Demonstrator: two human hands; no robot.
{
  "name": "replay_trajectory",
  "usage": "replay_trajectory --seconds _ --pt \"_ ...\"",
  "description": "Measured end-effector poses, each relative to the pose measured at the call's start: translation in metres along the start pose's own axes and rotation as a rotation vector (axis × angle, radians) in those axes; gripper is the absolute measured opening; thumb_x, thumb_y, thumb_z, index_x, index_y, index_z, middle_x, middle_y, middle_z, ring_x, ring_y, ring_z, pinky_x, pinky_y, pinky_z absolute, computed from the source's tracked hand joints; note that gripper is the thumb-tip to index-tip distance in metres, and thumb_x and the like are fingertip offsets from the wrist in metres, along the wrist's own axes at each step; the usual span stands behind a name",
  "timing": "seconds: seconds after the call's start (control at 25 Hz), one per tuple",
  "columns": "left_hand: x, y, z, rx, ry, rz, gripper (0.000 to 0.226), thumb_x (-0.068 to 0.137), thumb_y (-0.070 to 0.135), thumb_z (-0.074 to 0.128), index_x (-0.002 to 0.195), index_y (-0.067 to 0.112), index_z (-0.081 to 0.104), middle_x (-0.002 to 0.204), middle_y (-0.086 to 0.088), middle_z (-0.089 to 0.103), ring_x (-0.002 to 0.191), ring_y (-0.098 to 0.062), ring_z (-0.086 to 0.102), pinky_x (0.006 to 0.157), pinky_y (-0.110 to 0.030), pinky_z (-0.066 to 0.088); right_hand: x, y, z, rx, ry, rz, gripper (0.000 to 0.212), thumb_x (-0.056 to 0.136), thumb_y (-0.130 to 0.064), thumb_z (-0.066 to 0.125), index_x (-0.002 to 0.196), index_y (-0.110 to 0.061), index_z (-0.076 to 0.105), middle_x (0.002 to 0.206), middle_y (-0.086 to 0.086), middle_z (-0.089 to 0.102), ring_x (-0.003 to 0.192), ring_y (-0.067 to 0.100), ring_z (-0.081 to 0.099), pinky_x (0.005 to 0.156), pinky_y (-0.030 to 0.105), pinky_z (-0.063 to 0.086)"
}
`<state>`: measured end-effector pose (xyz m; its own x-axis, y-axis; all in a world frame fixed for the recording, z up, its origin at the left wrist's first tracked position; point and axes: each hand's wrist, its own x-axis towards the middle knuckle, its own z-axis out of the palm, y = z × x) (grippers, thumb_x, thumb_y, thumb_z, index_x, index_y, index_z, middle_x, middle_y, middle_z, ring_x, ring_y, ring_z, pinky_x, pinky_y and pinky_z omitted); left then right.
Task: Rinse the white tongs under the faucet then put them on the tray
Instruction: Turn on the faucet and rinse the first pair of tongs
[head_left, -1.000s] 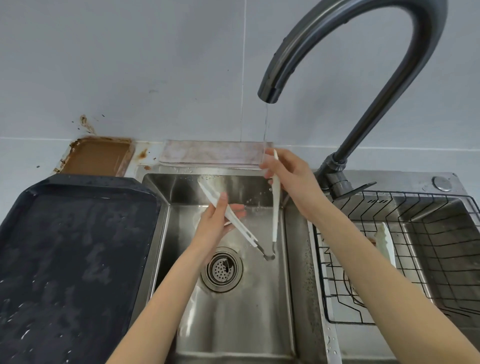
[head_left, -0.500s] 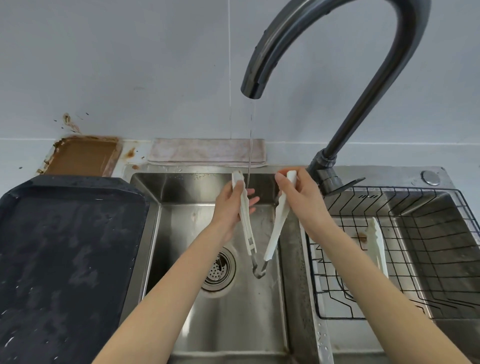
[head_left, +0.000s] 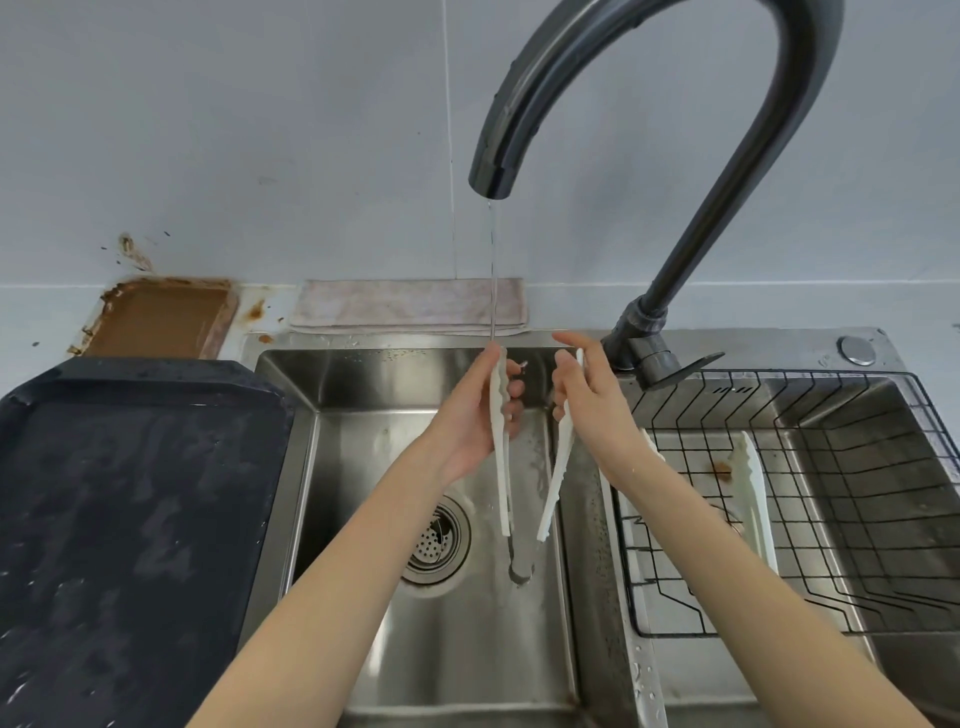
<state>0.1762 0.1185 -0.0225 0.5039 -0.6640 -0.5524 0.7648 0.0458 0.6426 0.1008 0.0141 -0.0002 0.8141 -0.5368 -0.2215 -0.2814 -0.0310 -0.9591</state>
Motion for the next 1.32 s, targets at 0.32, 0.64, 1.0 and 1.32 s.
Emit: replay_trajectory --seconds 0.32,0.64,1.0,1.32 --pt "-0.001 0.021 0.01 -0.297 -0.035 -0.045 0.041 0.089 0.039 0.051 0.057 0.018 0.068 0.054 0.011 0.058 0.044 -0.001 0.055 0.04 -0.013 0.042 0.009 0.001 -0.007 0.363 0.086 0.196 0.021 0.1 -0.023 0.029 0.097 -0.027 0.05 0.065 -0.001 0.041 0.039 0.001 0.033 0.041 0.014 0.034" --pt "0.001 0.028 0.006 -0.147 0.132 0.059 0.019 0.093 0.025 0.048 0.078 0.02 0.059 0.054 0.008 0.044 0.042 -0.004 0.036 0.04 -0.015 0.031 0.003 -0.003 -0.005 0.344 0.146 0.19 0.021 0.1 -0.022 0.03 0.094 -0.029 0.05 0.066 -0.003 0.042 0.047 0.003 0.033 0.047 0.016 0.034" --pt "0.002 0.008 -0.005 0.094 0.197 0.122 0.042 0.098 0.032 0.033 0.121 0.004 0.053 0.103 -0.004 0.064 0.082 -0.01 0.061 0.063 -0.021 0.053 -0.006 -0.036 -0.003 0.084 0.24 -0.05 0.012 0.087 -0.028 0.059 0.096 -0.036 0.058 0.059 -0.008 0.036 0.052 0.008 0.036 0.062 0.027 0.041" --pt "0.011 0.001 0.01 0.539 0.439 0.34 0.025 0.096 0.028 0.039 0.088 0.013 0.058 0.076 -0.001 0.069 0.047 0.0 0.065 0.051 -0.017 0.05 -0.018 -0.045 0.006 -0.097 0.197 -0.128 0.023 0.086 -0.025 0.062 0.109 -0.023 0.062 0.057 -0.011 0.043 0.04 -0.003 0.04 0.044 0.003 0.036"
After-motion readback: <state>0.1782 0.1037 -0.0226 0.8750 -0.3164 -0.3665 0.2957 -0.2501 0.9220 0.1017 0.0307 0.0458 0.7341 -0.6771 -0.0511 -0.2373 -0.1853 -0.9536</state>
